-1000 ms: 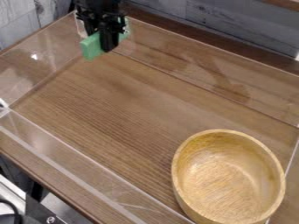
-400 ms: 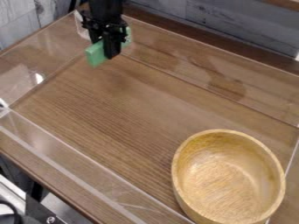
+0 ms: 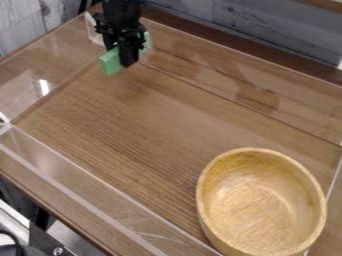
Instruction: Put the green block in the brown bowl
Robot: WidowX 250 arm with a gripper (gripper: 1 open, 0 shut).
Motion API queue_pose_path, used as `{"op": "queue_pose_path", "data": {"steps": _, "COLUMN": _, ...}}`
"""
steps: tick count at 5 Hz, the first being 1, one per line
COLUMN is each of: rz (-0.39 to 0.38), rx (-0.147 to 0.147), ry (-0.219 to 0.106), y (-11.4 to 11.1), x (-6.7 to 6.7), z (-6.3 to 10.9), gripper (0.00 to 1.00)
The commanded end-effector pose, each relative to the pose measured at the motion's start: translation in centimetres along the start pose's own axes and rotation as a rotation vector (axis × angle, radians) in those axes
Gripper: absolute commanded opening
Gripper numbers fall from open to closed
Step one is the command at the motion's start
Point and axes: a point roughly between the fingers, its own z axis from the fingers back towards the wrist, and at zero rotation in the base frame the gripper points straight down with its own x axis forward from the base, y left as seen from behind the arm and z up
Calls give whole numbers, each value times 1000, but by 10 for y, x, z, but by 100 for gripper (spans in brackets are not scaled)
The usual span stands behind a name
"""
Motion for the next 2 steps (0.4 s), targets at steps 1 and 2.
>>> {"op": "queue_pose_path", "data": {"steps": 1, "rz": 9, "rx": 37, "ry": -64, "y": 11, "x": 10, "z": 19, "gripper": 0}}
{"op": "queue_pose_path", "data": {"steps": 2, "rz": 12, "rx": 32, "ry": -63, "y": 13, "x": 13, "z": 14, "gripper": 0}}
